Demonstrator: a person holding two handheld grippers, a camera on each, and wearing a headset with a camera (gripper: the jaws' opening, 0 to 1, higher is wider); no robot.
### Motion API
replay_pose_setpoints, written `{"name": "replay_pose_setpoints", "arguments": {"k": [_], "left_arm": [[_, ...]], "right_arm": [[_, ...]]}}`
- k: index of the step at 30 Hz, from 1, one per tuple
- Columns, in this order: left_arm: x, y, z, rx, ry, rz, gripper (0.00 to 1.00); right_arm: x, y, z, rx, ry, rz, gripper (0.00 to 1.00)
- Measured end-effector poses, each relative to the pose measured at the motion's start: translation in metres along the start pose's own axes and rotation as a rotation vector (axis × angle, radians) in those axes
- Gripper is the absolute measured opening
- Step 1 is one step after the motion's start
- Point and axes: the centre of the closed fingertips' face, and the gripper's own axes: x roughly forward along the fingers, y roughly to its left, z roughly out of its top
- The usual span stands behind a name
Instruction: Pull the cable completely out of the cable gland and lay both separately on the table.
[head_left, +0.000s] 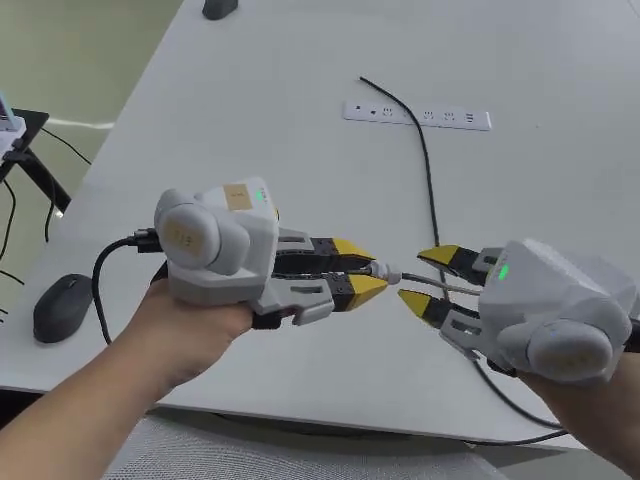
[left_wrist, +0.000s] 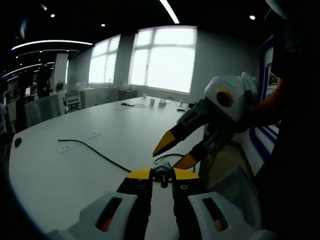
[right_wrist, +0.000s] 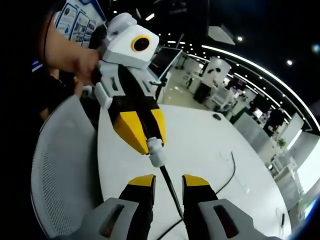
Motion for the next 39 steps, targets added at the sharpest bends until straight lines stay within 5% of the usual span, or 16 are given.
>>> {"name": "replay_pose_setpoints", "arguments": {"k": [21,39], "left_arm": [[0.0,-0.007,-0.003,-0.009,0.002,0.014,0.15],[-0.001,-0.006,0.003,-0.011,-0.004,0.007,0.15]], "right_arm": [[0.001,0.009,-0.001,-0.009,-0.021,0.044,0.01],[0.001,-0.003,-0.046,0.274,0.073,0.014,0.0]]}}
